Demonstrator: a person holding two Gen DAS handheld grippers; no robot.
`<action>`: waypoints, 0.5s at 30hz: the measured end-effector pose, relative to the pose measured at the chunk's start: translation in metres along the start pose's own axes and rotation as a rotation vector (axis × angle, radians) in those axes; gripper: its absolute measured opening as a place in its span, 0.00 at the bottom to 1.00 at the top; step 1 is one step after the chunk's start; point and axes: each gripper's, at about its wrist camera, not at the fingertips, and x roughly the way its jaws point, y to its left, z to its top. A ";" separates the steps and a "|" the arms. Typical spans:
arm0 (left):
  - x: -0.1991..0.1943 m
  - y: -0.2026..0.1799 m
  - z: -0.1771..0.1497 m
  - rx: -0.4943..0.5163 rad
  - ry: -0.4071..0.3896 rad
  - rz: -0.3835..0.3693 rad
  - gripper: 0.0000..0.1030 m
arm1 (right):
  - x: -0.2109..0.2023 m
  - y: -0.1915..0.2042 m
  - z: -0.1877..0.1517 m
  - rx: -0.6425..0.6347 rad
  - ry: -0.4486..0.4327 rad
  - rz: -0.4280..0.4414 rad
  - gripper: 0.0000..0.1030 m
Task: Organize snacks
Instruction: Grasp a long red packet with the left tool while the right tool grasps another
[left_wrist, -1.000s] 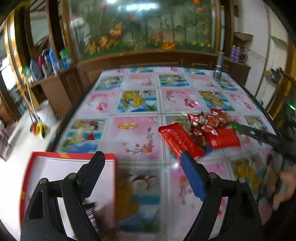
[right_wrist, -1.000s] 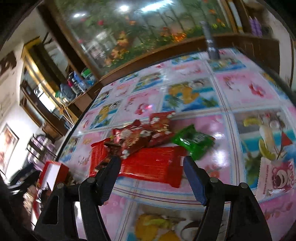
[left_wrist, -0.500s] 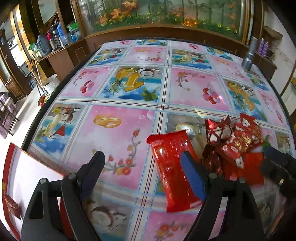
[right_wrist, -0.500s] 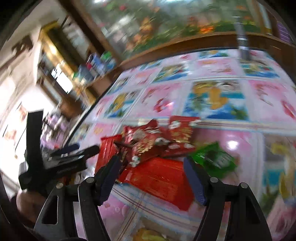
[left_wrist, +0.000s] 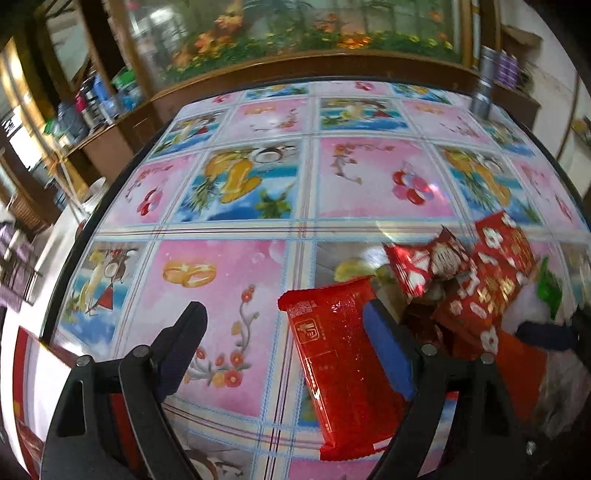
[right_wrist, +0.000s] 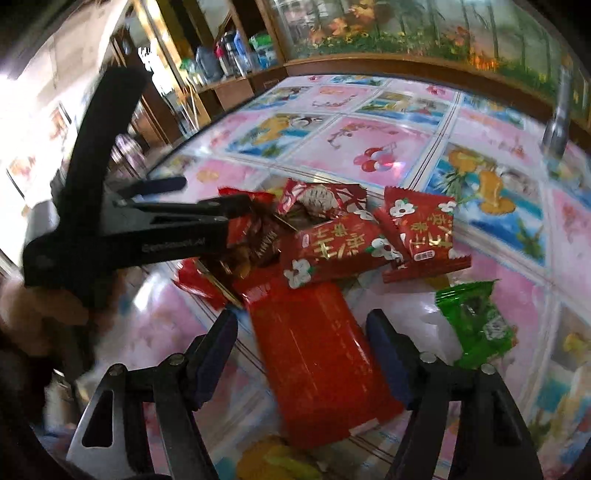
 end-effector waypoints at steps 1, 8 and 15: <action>-0.001 -0.001 -0.001 0.008 0.005 -0.012 0.85 | 0.000 0.003 -0.002 -0.020 0.006 -0.024 0.67; -0.013 -0.035 -0.027 0.170 0.061 -0.108 0.83 | 0.001 0.016 -0.008 -0.084 0.025 -0.158 0.55; -0.022 -0.004 -0.052 0.068 0.075 -0.131 0.84 | -0.007 -0.010 -0.009 0.043 0.023 -0.180 0.50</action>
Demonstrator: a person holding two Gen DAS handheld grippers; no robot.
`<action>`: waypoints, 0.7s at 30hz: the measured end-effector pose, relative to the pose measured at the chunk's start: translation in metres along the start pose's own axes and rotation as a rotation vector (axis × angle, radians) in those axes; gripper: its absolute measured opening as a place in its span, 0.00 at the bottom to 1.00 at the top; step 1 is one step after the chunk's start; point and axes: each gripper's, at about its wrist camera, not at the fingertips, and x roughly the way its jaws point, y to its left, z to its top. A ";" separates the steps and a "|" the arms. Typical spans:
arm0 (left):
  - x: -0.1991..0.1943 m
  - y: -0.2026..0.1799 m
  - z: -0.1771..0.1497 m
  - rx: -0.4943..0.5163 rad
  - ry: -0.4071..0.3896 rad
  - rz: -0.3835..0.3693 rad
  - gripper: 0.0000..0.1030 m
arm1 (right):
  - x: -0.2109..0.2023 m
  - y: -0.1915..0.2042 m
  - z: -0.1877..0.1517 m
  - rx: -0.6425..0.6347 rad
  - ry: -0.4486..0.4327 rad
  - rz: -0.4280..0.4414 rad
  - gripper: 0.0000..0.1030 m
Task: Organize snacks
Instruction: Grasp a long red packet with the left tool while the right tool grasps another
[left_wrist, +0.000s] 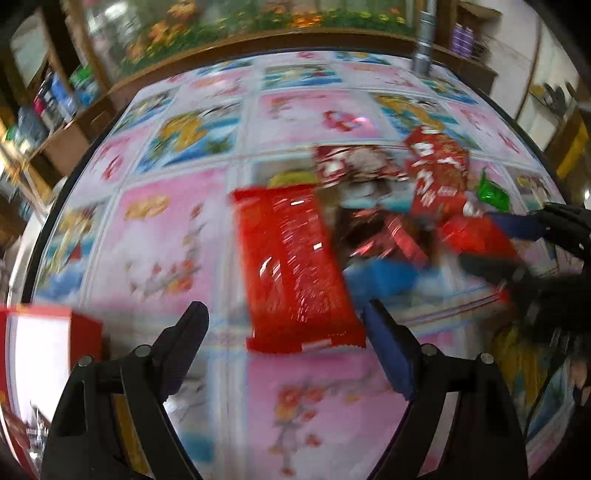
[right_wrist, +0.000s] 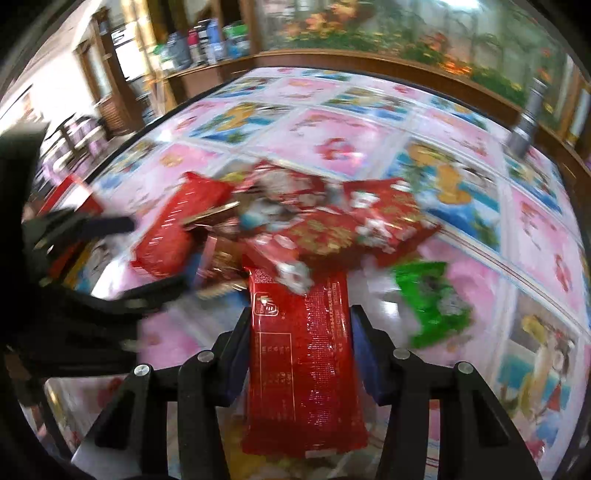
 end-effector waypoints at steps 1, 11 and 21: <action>-0.003 0.005 -0.002 -0.014 0.000 0.009 0.83 | -0.001 -0.007 0.000 0.030 -0.001 -0.012 0.50; 0.004 -0.002 0.023 0.039 -0.012 0.098 0.83 | -0.003 -0.012 -0.001 0.072 -0.021 -0.064 0.51; 0.014 -0.002 0.029 0.006 -0.061 0.017 0.51 | -0.002 -0.012 0.002 0.085 -0.026 -0.057 0.53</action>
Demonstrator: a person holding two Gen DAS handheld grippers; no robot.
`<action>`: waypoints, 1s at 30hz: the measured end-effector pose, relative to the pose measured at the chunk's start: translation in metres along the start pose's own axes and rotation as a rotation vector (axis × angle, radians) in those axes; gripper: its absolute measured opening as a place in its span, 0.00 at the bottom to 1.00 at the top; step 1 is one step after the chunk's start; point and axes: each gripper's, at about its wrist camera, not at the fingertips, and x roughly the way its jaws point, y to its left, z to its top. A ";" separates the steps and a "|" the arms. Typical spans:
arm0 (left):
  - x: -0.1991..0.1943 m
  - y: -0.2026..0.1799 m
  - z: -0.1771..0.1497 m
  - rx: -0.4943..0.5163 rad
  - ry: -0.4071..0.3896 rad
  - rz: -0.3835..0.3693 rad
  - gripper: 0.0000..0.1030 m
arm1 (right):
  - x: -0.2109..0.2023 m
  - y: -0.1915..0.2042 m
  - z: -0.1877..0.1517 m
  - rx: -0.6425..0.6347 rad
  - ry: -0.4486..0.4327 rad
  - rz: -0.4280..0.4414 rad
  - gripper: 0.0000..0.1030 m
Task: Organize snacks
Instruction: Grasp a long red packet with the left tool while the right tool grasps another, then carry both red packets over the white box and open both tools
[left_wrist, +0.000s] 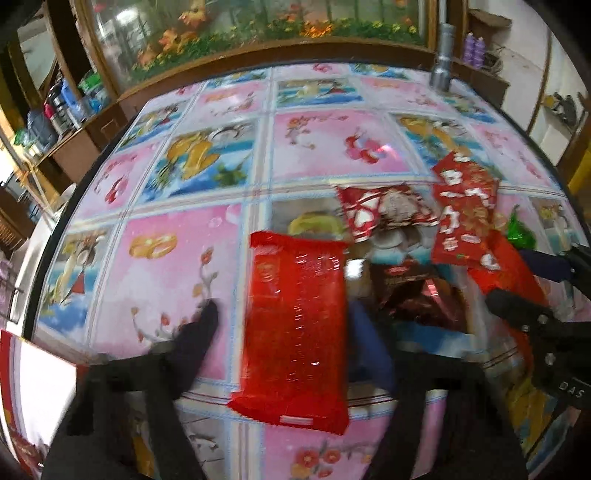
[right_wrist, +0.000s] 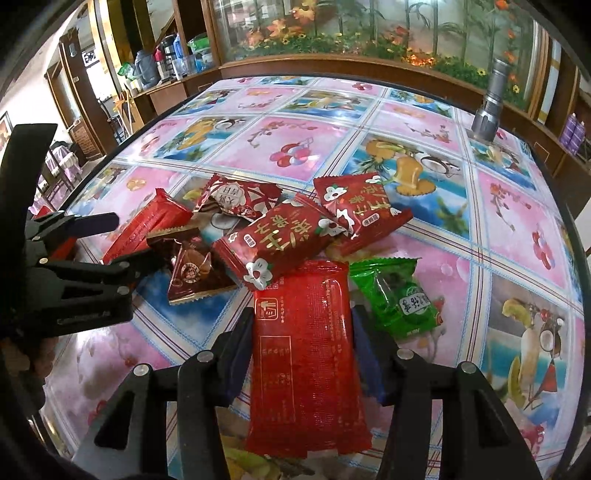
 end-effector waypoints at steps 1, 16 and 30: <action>-0.001 -0.003 0.000 0.010 -0.006 -0.004 0.43 | 0.000 0.000 0.000 0.000 0.000 0.000 0.53; -0.040 0.006 -0.024 0.026 -0.125 0.032 0.43 | 0.001 0.006 -0.003 -0.018 -0.030 -0.039 0.52; -0.118 0.034 -0.067 -0.013 -0.268 -0.098 0.43 | -0.021 0.020 -0.031 0.148 -0.042 0.124 0.50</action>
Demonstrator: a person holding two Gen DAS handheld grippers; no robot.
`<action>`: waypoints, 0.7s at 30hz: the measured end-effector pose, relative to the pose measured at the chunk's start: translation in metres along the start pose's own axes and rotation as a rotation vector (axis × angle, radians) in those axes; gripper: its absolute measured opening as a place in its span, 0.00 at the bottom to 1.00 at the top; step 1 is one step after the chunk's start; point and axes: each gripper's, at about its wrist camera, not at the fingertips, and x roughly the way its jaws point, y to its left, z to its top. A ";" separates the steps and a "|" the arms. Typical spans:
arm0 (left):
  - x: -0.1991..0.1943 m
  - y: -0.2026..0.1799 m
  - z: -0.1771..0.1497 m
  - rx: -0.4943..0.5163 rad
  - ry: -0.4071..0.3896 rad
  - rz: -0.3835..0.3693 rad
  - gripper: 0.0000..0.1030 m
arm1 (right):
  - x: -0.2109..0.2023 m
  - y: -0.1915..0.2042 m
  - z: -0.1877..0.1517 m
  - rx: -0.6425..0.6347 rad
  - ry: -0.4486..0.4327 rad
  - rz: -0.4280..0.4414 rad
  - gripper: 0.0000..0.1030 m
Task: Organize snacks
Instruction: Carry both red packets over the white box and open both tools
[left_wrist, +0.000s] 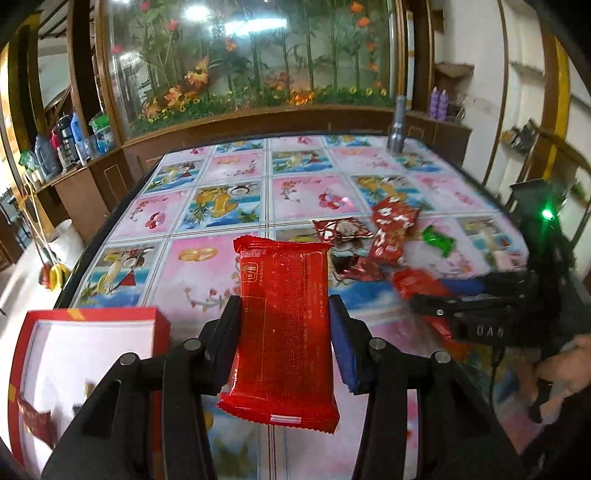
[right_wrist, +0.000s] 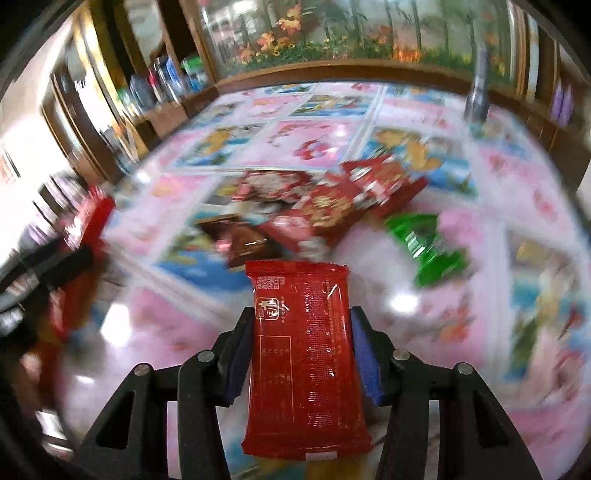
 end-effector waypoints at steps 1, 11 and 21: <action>-0.010 0.005 -0.003 -0.011 -0.014 -0.012 0.43 | -0.003 -0.002 -0.003 0.045 0.002 0.074 0.50; -0.099 0.092 -0.044 -0.124 -0.127 0.068 0.43 | -0.027 0.086 -0.002 0.102 -0.020 0.480 0.49; -0.119 0.179 -0.107 -0.260 -0.068 0.226 0.43 | -0.020 0.227 0.008 0.003 -0.030 0.615 0.49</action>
